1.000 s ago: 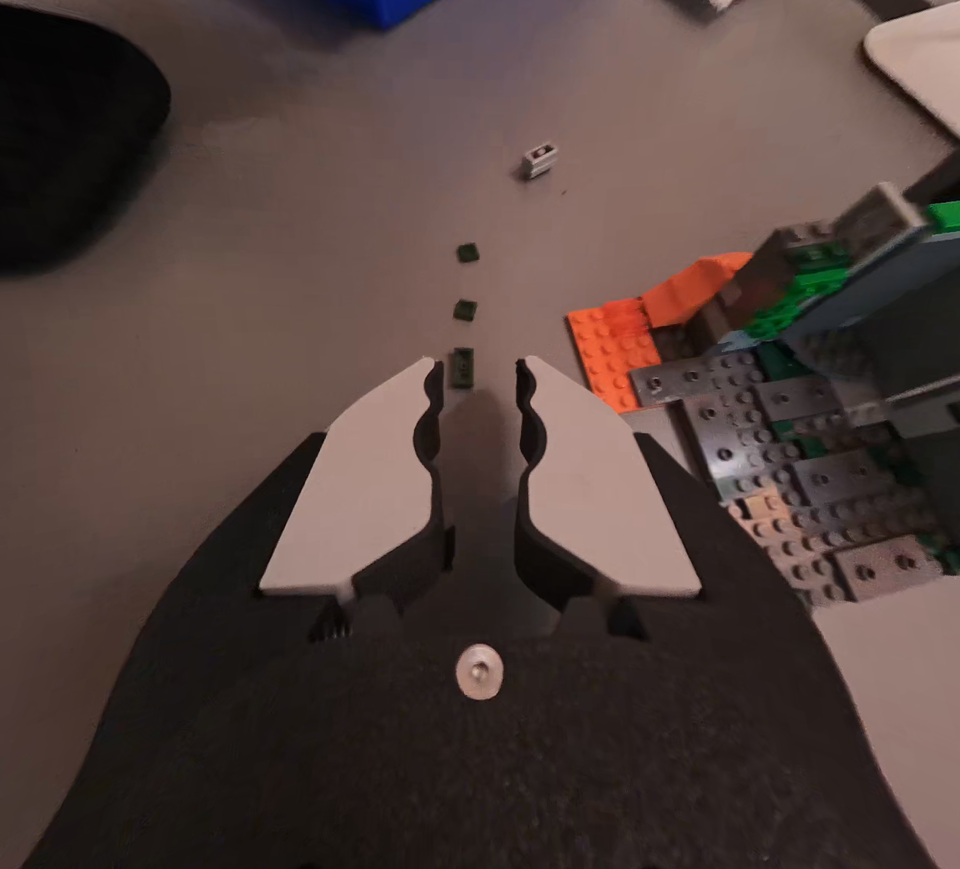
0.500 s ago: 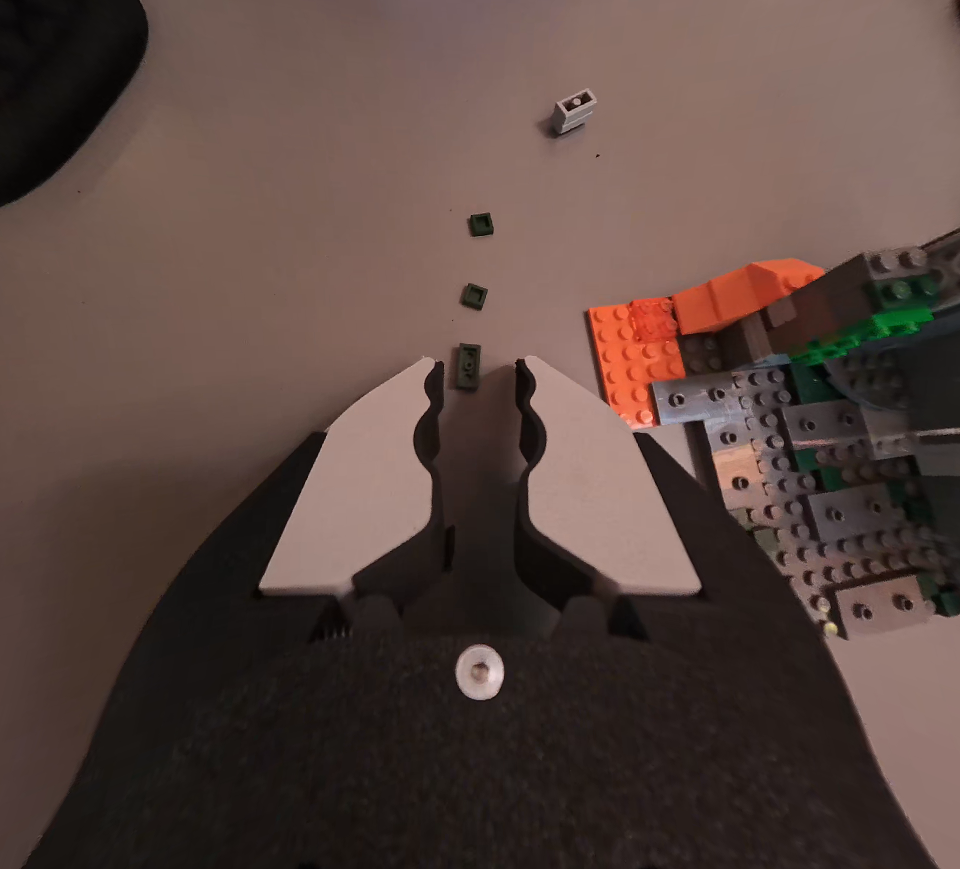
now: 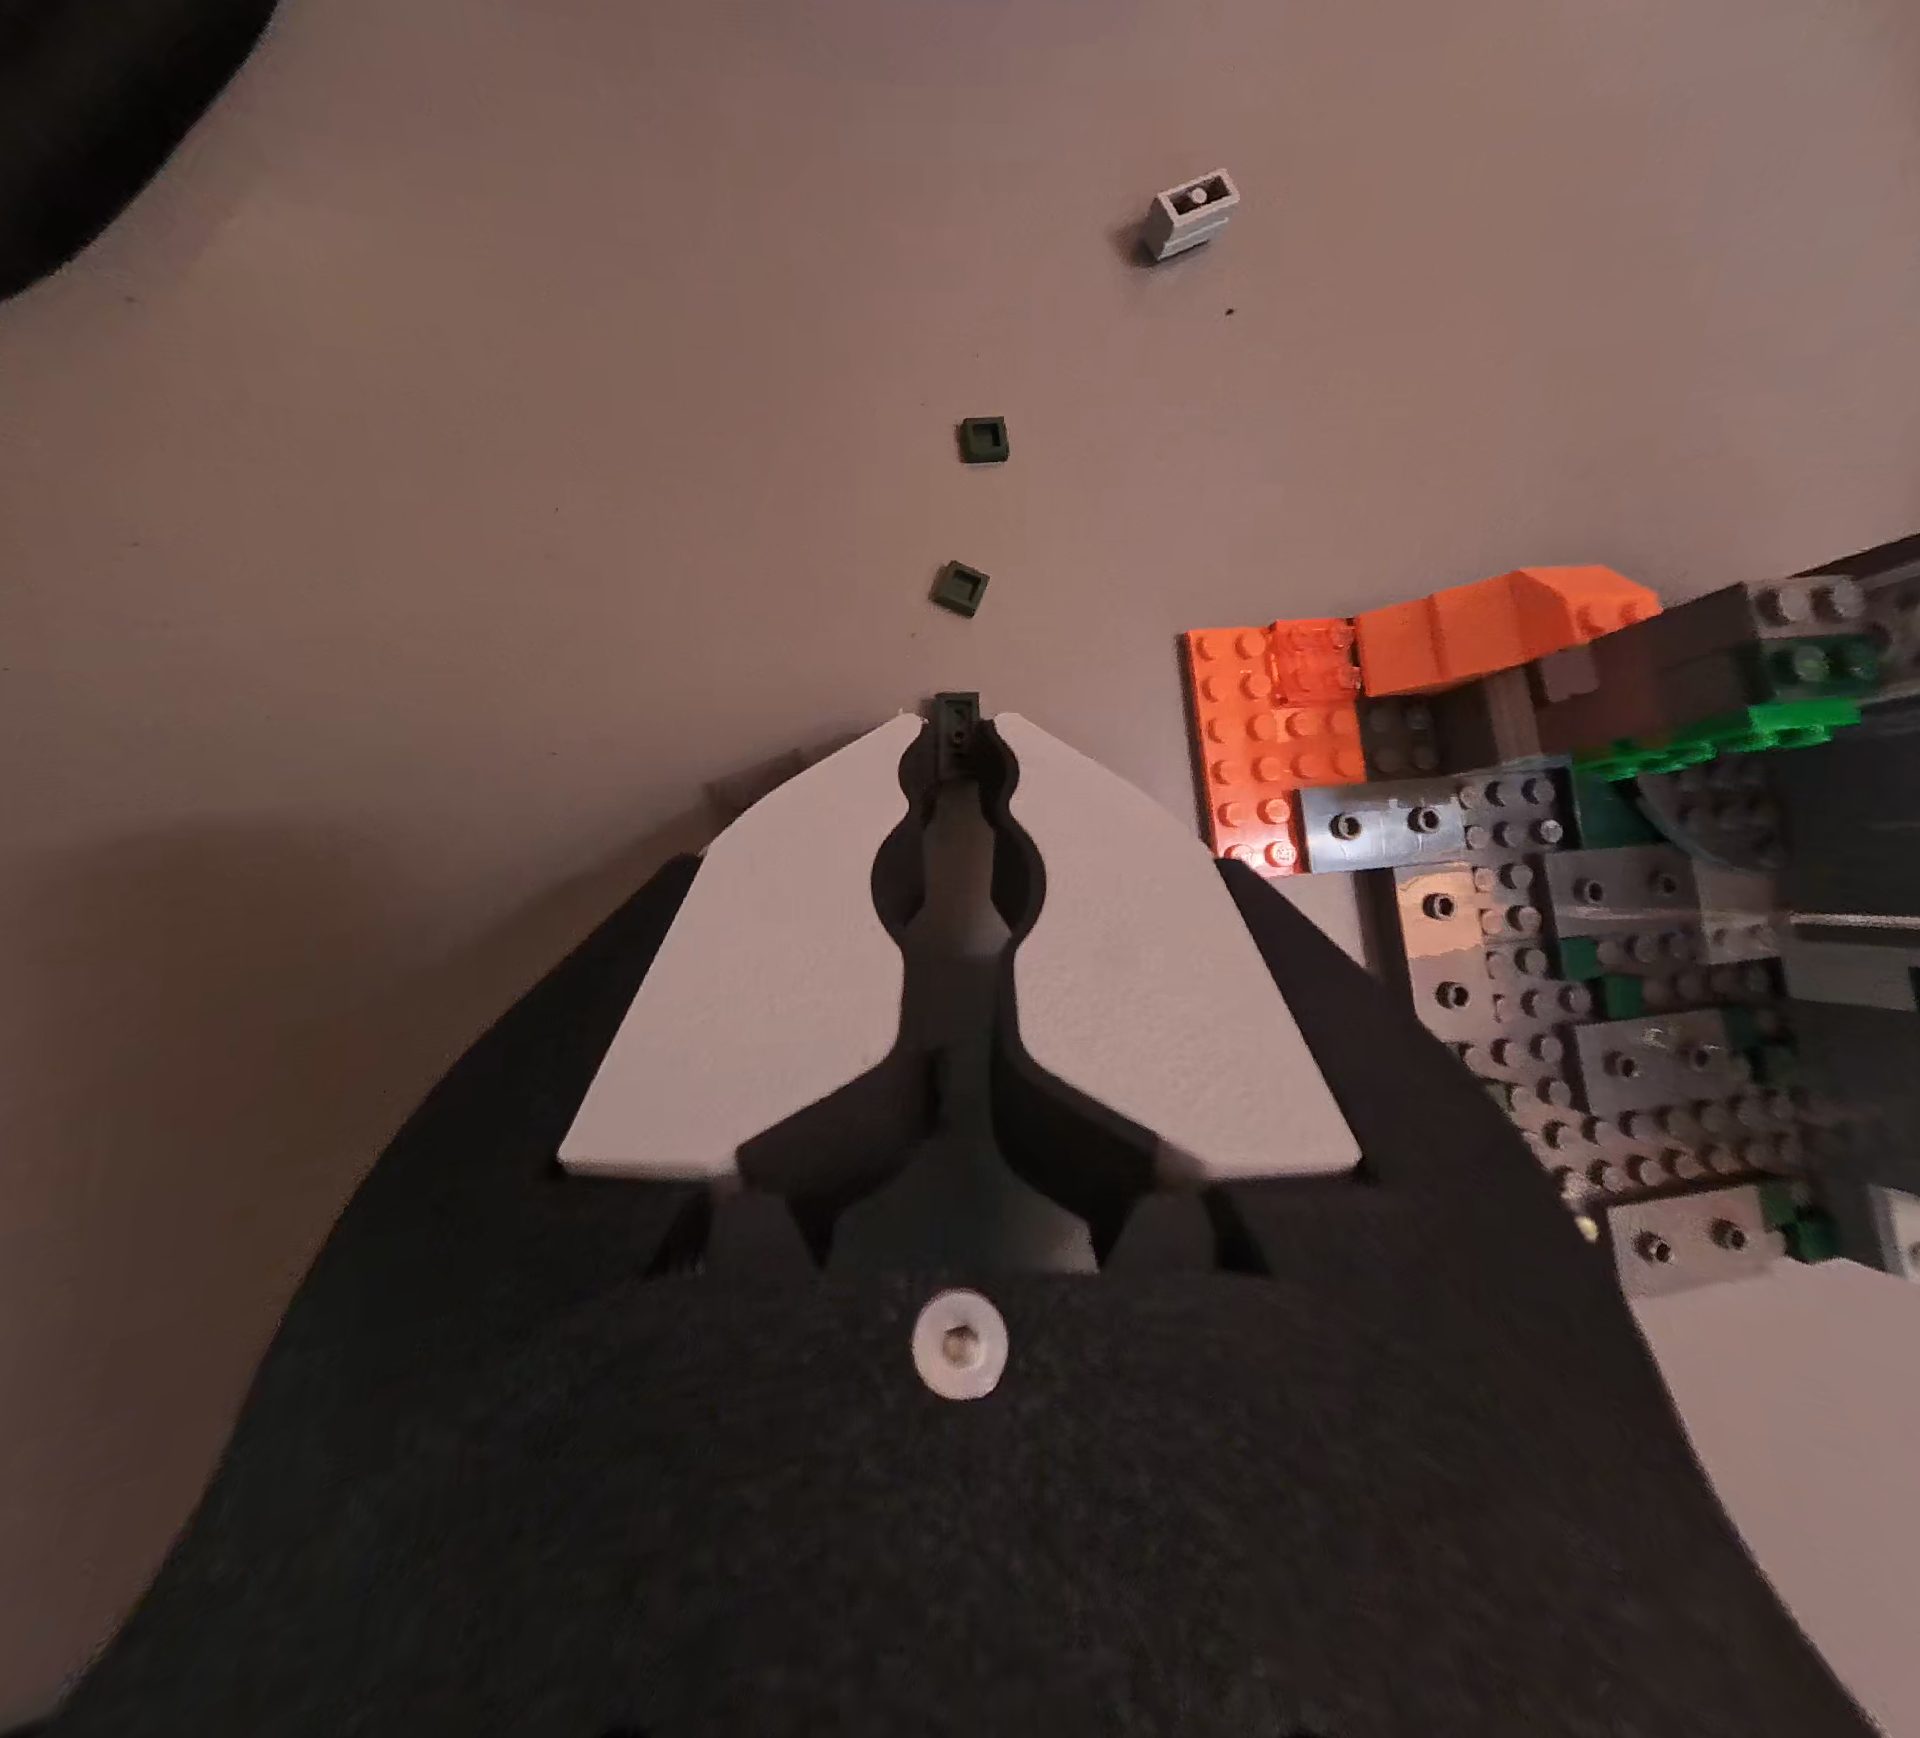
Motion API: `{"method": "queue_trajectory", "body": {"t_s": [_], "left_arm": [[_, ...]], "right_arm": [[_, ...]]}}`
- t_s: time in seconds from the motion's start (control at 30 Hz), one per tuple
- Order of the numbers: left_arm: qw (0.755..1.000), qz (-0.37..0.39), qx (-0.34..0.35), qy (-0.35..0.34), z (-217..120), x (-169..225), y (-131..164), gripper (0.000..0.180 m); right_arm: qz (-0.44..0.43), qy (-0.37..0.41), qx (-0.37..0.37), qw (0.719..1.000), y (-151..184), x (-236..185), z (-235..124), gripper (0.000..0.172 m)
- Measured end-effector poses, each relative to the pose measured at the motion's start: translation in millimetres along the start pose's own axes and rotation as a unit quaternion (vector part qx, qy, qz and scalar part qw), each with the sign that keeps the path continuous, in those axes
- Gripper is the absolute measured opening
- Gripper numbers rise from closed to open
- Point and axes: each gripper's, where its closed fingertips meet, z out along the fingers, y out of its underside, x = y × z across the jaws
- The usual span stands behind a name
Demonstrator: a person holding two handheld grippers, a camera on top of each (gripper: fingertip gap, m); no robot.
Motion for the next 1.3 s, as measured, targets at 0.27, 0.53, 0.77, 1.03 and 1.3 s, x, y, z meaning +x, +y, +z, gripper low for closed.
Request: {"method": "queue_trajectory", "body": {"t_s": [0.27, 0.53, 0.77, 1.03, 1.3], "left_arm": [[0.969, 0.131, 0.162, 0.133, -6, 134, -81, 0.029], [0.942, 0.151, 0.26, 0.15, -17, 187, -128, 0.029], [0.942, 0.141, 0.286, 0.103, -21, 179, -147, 0.015], [0.948, 0.135, 0.271, 0.101, -21, 176, -143, 0.007], [0.943, 0.139, 0.292, 0.077, -28, 179, -150, 0.016]], "right_arm": [[0.183, -0.209, 0.204, 0.939, -47, -25, -38, 0.007], [0.312, -0.397, 0.342, 0.793, -86, -32, -90, 0.007], [0.332, -0.451, 0.373, 0.74, -99, -40, -104, 0.007], [0.319, -0.418, 0.376, 0.763, -100, -38, -101, 0.007], [0.328, -0.421, 0.379, 0.756, -100, -39, -102, 0.007]]}}
